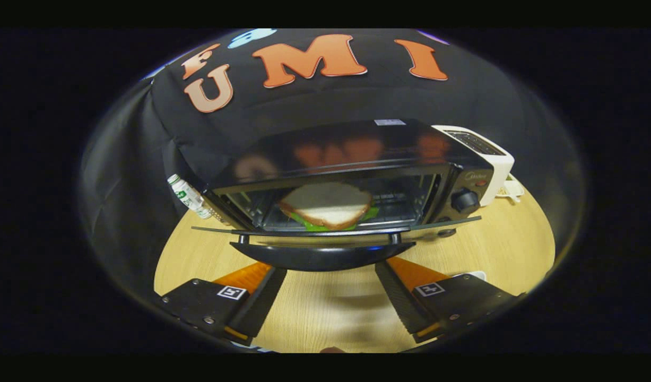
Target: Open the toaster oven, put the food inside, and close the toaster oven door.
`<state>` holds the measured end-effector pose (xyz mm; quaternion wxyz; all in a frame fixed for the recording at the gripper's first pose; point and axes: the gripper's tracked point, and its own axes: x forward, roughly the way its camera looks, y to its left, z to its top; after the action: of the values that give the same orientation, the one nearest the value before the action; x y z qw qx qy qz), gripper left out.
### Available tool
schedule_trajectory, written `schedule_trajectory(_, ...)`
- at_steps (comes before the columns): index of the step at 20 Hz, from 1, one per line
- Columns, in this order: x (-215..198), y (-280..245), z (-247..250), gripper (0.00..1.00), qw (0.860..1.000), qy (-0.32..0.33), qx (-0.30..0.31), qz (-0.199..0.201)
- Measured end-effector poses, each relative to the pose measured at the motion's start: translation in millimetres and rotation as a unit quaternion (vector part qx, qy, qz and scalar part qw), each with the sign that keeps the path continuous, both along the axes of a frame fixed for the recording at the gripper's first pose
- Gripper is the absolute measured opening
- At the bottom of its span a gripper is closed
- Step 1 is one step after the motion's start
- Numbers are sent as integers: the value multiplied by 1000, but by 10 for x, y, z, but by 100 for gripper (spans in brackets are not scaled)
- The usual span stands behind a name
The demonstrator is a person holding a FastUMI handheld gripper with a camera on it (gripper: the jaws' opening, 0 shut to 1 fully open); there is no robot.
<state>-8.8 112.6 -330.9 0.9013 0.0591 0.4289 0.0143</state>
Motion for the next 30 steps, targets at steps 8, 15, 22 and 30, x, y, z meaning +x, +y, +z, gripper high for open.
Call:
schedule_trajectory(8, 443, -41, 105, 99, 1000, -13, -13, -1)
schedule_trajectory(15, 385, -54, 239, 99, 998, -38, -43, 19)
schedule_trajectory(22, 346, -184, 845, 99, 992, -116, -44, 28)
schedule_trajectory(30, 413, -411, 1888, 99, 970, -238, -49, 22)
